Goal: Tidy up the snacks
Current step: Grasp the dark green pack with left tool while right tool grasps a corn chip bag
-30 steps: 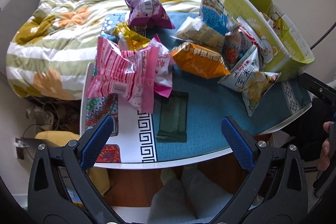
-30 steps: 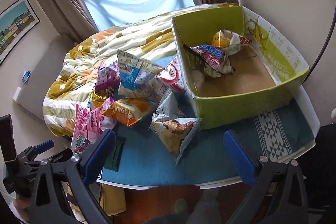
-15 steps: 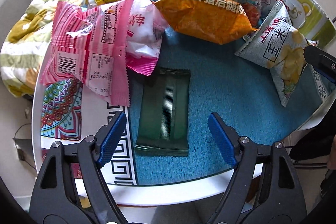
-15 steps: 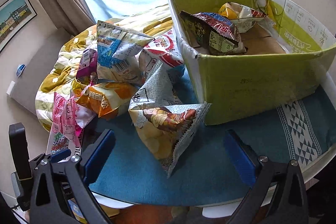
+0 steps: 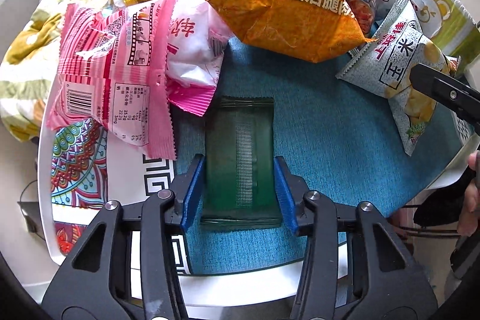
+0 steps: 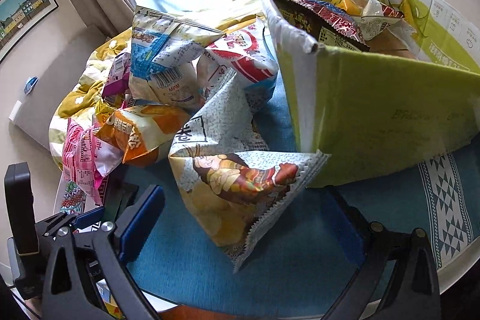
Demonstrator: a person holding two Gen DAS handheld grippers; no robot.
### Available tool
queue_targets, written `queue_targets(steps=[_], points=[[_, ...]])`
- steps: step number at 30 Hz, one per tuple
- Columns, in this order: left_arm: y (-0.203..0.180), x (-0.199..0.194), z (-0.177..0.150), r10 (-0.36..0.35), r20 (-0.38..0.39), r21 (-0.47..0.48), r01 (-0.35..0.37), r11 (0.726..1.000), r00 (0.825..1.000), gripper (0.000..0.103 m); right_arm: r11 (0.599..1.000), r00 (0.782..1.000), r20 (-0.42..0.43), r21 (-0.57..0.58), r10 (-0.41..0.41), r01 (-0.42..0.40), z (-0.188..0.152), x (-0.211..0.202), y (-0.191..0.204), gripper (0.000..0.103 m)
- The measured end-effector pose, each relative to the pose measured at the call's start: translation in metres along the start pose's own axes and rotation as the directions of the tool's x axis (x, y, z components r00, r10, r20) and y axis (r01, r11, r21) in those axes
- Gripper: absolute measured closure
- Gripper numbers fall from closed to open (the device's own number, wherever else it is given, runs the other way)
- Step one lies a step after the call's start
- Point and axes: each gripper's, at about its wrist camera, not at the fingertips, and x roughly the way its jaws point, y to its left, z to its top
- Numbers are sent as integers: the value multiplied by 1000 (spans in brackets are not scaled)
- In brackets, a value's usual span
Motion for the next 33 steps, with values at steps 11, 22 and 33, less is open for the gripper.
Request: queue_targets(steps=[11, 22, 33], points=[[9, -7, -14, -21, -17, -7, 20, 1000, 1000, 63, 999, 1000, -6, 22, 30, -29, 2, 12, -1, 6], [22, -27, -24, -30, -3, -7, 30, 1000, 1000, 63, 999, 999, -1, 41, 33, -33, 2, 10, -3, 51], [20, -84, -32, -58, 75, 12, 57, 998, 996, 63, 999, 999, 38, 43, 16, -18, -4, -32, 13, 52]])
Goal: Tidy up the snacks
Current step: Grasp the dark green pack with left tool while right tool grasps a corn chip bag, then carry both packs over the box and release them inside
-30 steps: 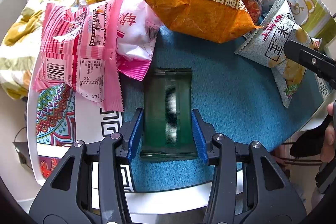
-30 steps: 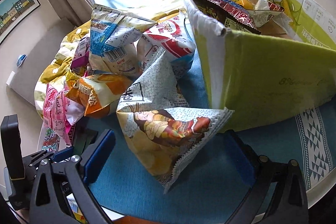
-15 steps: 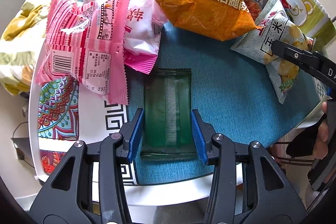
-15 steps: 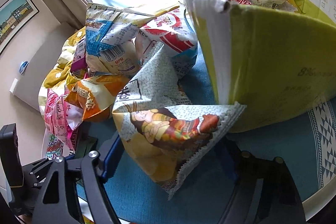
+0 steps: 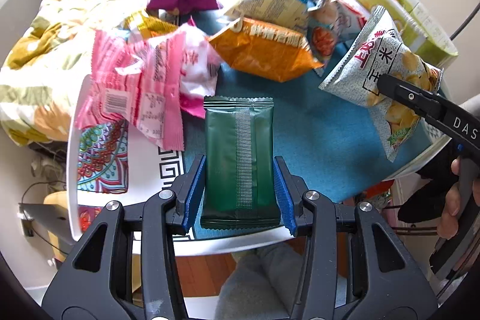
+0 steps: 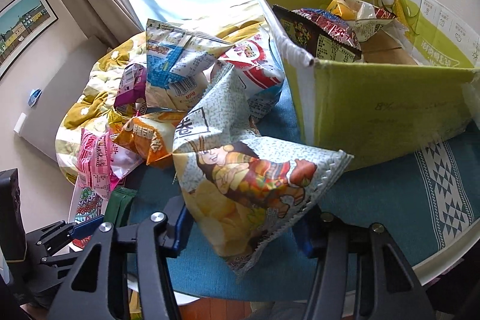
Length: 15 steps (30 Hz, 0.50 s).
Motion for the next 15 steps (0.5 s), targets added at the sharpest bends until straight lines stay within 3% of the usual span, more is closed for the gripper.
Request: queue_targets(steps=[8, 15], points=[[-13, -56, 17, -47, 104, 63, 40, 997, 994, 63, 1000, 998, 65, -9, -24, 24, 5, -57, 17, 52], [-41, -94, 63, -50, 212, 94, 30, 995, 976, 63, 1000, 993, 114, -13, -26, 28, 32, -103, 15, 52]])
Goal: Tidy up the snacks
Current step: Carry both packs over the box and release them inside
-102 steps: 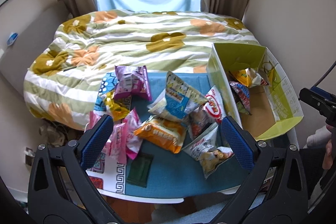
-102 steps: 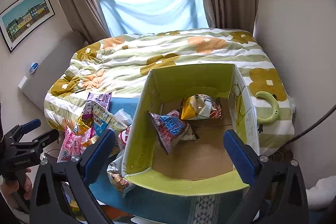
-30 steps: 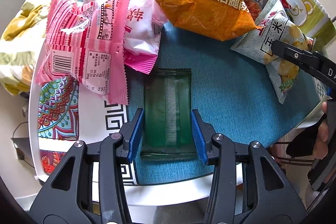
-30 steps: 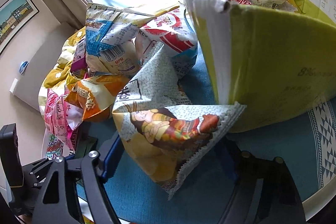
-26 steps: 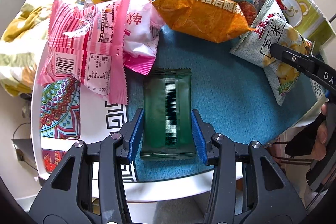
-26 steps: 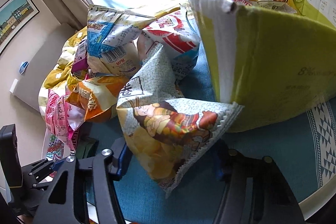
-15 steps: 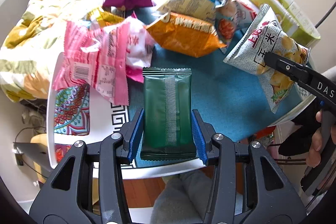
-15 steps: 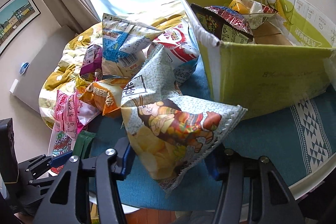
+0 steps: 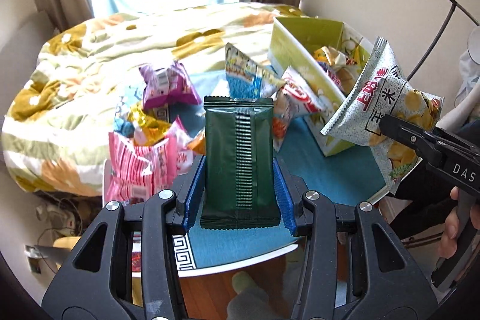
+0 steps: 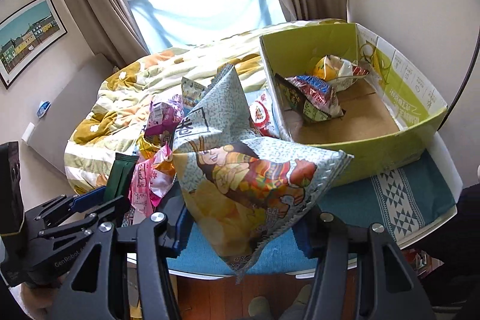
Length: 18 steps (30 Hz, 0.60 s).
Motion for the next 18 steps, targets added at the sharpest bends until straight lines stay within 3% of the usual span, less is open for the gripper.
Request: queue_targets(steps=[7, 18], points=[[-51, -1, 51, -20, 67, 7, 19, 1000, 998, 63, 1000, 999, 42, 1, -10, 10, 41, -26, -37, 52], [-184, 76, 122, -72, 31, -14, 73, 997, 997, 63, 1000, 1000, 2, -24, -17, 17, 100, -21, -149, 52]])
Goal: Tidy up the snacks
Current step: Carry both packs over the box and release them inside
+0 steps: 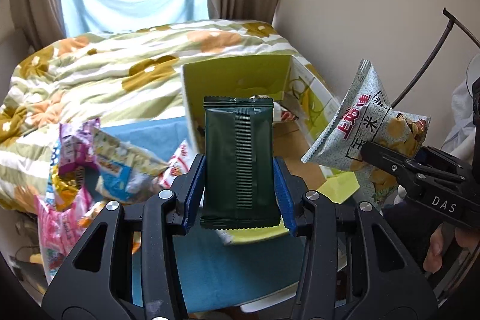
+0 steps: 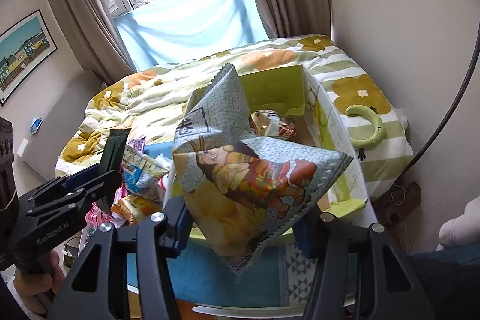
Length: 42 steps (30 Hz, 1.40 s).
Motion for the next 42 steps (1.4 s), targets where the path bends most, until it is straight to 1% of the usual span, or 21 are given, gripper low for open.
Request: queue_targets(steps=[4, 8, 9, 10, 12, 13, 14, 16, 19, 23, 27, 30, 34, 38, 39, 40, 41, 42], points=[[-36, 41, 9, 1, -50, -17, -2, 1000, 999, 62, 1000, 1000, -17, -20, -1, 1, 14, 5, -33, 52], [-55, 74, 6, 19, -91, -38, -23, 999, 996, 62, 999, 999, -38, -35, 11, -12, 23, 11, -60, 52], [-58, 79, 5, 23, -99, -39, -27, 999, 995, 62, 999, 999, -42, -39, 13, -15, 23, 13, -65, 52], [-61, 85, 3, 28, -114, -40, -33, 999, 993, 58, 999, 999, -45, -41, 16, -18, 24, 15, -69, 52], [-64, 93, 0, 55, -144, -41, -62, 997, 988, 34, 999, 999, -48, -37, 27, -29, 25, 16, -76, 52], [-65, 93, -3, 71, -143, -43, -78, 996, 987, 10, 999, 998, -49, -33, 33, -34, 25, 17, -79, 52], [-60, 91, -5, 82, -129, -46, -88, 995, 988, 1, 999, 998, -51, -29, 39, -40, 26, 18, -81, 52], [-58, 82, -10, 93, -107, -46, -98, 994, 990, 1, 998, 997, -52, -28, 49, -50, 25, 17, -81, 52], [-50, 70, -17, 129, -110, -47, -135, 990, 985, 1, 997, 997, -60, -46, 53, -55, 26, 18, -79, 51], [-37, 53, -24, 137, -115, -88, -147, 985, 984, 1, 995, 993, -85, -61, 80, -85, 28, 27, -76, 51], [-28, 41, -28, 169, -120, -89, -180, 980, 978, 1, 991, 987, -122, -70, 107, -117, 28, 40, -64, 50], [-21, 37, -28, 189, -127, -96, -202, 975, 974, 1, 988, 981, -146, -68, 126, -137, 29, 55, -55, 50], [-13, 33, -28, 190, -129, -118, -205, 972, 973, 1, 985, 971, -191, -62, 145, -159, 28, 72, -48, 50], [-12, 31, -30, 203, -130, -115, -218, 969, 971, 1, 984, 968, -200, -64, 151, -167, 26, 81, -45, 49], [-11, 31, -30, 203, -132, -116, -218, 969, 970, 1, 985, 969, -195, -59, 151, -165, 26, 81, -45, 48], [-10, 31, -31, 200, -134, -119, -217, 969, 970, 1, 985, 971, -186, -55, 150, -163, 25, 81, -44, 40], [-10, 32, -33, 197, -138, -123, -214, 969, 971, 1, 987, 974, -173, -49, 145, -155, 24, 80, -45, 24], [-9, 32, -34, 195, -143, -127, -213, 969, 970, 1, 989, 978, -158, -44, 136, -145, 23, 79, -45, 15]])
